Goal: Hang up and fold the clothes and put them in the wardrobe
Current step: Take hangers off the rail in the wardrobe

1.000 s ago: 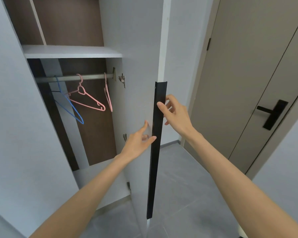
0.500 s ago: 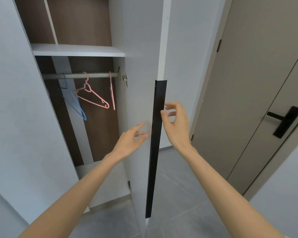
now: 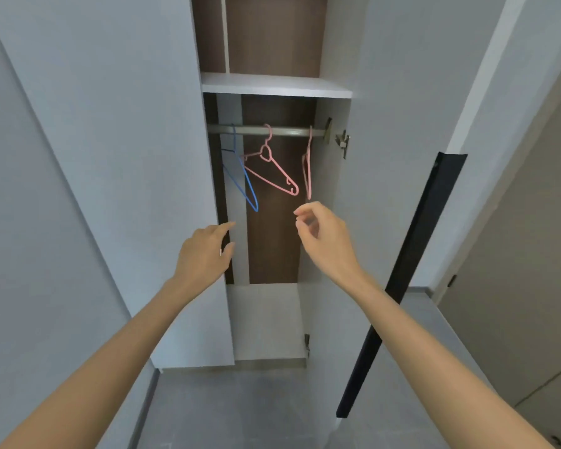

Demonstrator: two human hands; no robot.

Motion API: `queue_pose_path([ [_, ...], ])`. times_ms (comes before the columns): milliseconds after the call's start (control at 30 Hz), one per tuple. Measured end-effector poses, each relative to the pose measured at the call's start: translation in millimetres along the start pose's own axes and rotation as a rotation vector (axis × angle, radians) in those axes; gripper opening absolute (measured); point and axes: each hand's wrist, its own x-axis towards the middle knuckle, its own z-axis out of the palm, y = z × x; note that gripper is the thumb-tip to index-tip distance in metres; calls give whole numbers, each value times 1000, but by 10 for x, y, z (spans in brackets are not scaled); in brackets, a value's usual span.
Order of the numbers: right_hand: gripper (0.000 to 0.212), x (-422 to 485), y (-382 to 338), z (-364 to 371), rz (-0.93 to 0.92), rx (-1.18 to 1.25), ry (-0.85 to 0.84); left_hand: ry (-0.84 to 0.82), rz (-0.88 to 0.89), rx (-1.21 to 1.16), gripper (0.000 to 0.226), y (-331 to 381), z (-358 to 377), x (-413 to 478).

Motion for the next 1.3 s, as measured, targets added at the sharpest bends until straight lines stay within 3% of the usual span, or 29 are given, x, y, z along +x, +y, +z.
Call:
queue_pose_path([
  [400,31,1145,126,1607,-85,-350,-261,63,-105,282,53,-1506,-87,883],
  [667,56,2096,189,2449,-41,-561,-250,67,-84,386,68,-2155,37,1678],
  [800,66,2429,172,2694,0,-491,-228,87,-53,402,78,-2317,109,1909],
  [900,54,2596,200,2788,-15,-277,-299,82,-51,400,86,-2360,196,1999],
  [1000,40,2669,257,2845,96,20,-378,71,-69,408,91,-2354,275,2016],
  [1167,19,2636,329,2825,78,-4,-367,49,-96,365,93,-2235,286,1994],
  [1300,24,2523,280,2684,14,-13,-423,40,-115,274,95,-2106,254,1863],
])
